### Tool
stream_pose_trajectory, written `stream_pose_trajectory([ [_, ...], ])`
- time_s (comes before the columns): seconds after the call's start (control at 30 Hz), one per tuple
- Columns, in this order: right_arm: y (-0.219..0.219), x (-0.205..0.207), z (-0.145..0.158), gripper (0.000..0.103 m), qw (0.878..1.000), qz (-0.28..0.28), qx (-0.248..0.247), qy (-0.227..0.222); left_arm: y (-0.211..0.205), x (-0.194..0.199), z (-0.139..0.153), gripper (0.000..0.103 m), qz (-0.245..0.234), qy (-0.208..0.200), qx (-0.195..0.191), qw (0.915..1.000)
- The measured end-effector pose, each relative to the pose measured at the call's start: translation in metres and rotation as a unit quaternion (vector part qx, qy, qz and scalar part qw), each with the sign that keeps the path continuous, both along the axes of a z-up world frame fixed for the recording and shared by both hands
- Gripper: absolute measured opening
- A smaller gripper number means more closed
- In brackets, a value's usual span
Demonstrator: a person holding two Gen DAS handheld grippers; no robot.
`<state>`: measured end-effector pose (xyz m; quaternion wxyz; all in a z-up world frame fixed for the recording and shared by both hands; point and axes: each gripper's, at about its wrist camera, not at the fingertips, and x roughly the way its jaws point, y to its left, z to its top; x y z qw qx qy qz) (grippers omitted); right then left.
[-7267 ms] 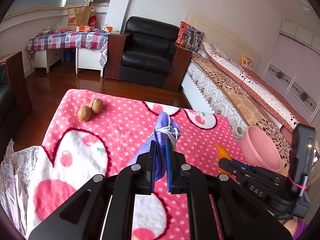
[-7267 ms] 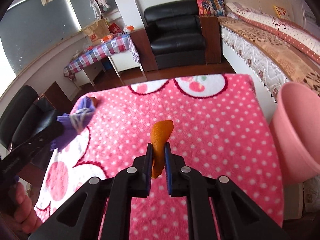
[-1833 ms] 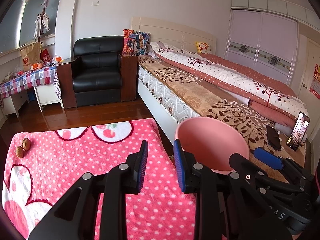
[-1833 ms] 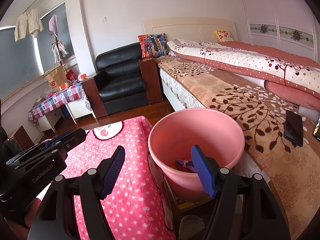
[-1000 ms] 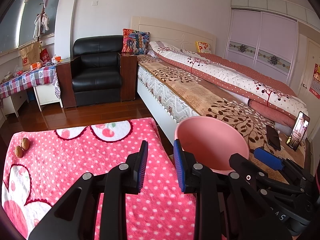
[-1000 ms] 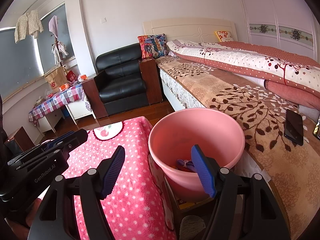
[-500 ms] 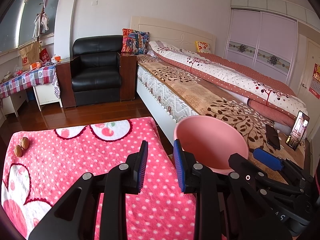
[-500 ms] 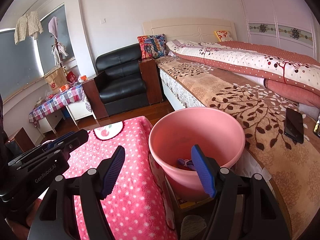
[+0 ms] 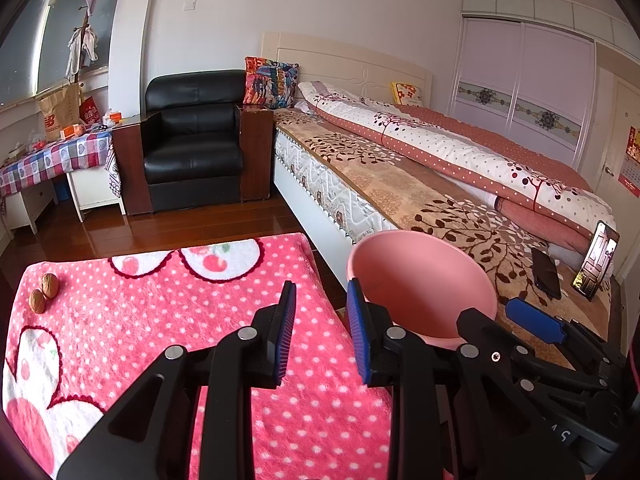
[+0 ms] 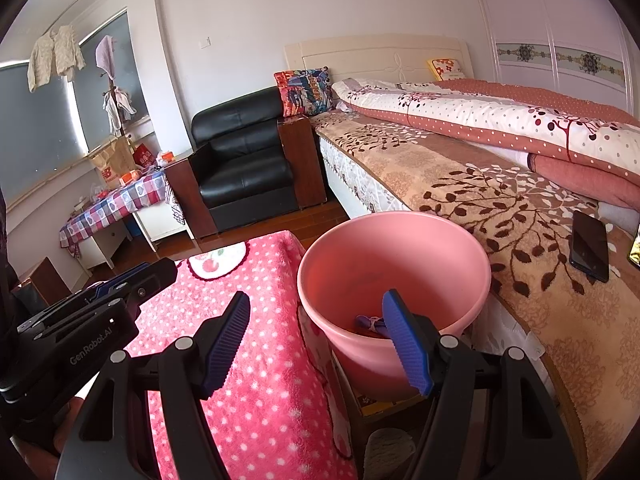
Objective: Collect trash
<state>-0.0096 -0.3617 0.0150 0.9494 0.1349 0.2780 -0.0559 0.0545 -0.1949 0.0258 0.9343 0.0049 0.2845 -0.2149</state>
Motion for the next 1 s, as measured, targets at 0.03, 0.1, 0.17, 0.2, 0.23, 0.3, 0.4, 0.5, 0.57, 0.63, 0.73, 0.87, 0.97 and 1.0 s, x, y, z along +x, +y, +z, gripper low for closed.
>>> stream_pose_trajectory([
  [0.03, -0.0007, -0.0004, 0.0001, 0.068, 1.0, 0.0, 0.0, 0.0, 0.0, 0.0001, 0.0, 0.027, 0.0, 0.0, 0.0, 1.0],
  [0.1, -0.0018, -0.0011, 0.0, 0.068, 1.0, -0.001, 0.001, -0.001, -0.0001, -0.0004, -0.0001, 0.027, -0.001, 0.001, 0.0, 1.0],
  [0.17, -0.0021, -0.001, -0.0001, 0.068, 1.0, -0.001, 0.001, -0.001, 0.0, -0.001, -0.0004, 0.027, -0.001, 0.0, 0.001, 1.0],
  [0.2, -0.0022, -0.001, -0.0002, 0.068, 1.0, -0.001, 0.002, -0.001, -0.0002, -0.001, -0.0004, 0.027, -0.001, 0.001, 0.001, 1.0],
  [0.23, -0.0026, -0.0009, -0.0004, 0.068, 1.0, -0.001, 0.002, 0.0, -0.0001, -0.0016, -0.0007, 0.027, -0.001, 0.0, 0.001, 1.0],
  [0.3, -0.003, -0.0009, -0.0004, 0.068, 1.0, -0.001, 0.002, -0.001, -0.0002, -0.0009, -0.0004, 0.027, -0.001, 0.0, 0.001, 1.0],
  [0.4, -0.0023, -0.0007, -0.0005, 0.068, 1.0, -0.001, 0.002, -0.001, -0.0005, -0.0013, -0.0007, 0.027, -0.002, 0.0, 0.001, 1.0],
  [0.5, -0.0031, -0.001, -0.0005, 0.068, 1.0, -0.001, 0.002, -0.001, -0.0015, -0.0015, -0.0002, 0.027, -0.003, 0.0, 0.002, 1.0],
  [0.57, -0.0039, -0.0013, -0.0012, 0.068, 1.0, -0.002, 0.003, -0.001, -0.0015, -0.0015, -0.0003, 0.027, -0.003, 0.0, 0.002, 1.0],
  [0.63, -0.0041, -0.0012, -0.0013, 0.068, 1.0, -0.002, 0.003, -0.001, -0.0014, -0.0016, -0.0005, 0.027, -0.004, 0.0, 0.002, 1.0],
  [0.73, -0.0035, -0.001, -0.0013, 0.068, 1.0, -0.002, 0.003, -0.001, -0.0015, -0.0018, -0.0008, 0.027, -0.004, 0.0, 0.003, 1.0],
  [0.87, -0.0046, -0.0012, -0.0014, 0.068, 1.0, -0.002, 0.003, -0.001, -0.0027, -0.0015, 0.0005, 0.027, -0.006, -0.001, 0.003, 1.0],
  [0.97, -0.0048, -0.0012, -0.0015, 0.068, 1.0, -0.002, 0.003, -0.001, -0.0029, -0.0019, 0.0009, 0.027, -0.007, -0.001, 0.004, 1.0],
  [1.0, -0.0049, -0.0012, -0.0015, 0.068, 1.0, -0.002, 0.003, -0.001, -0.003, -0.0019, 0.0008, 0.027, -0.007, -0.001, 0.004, 1.0],
])
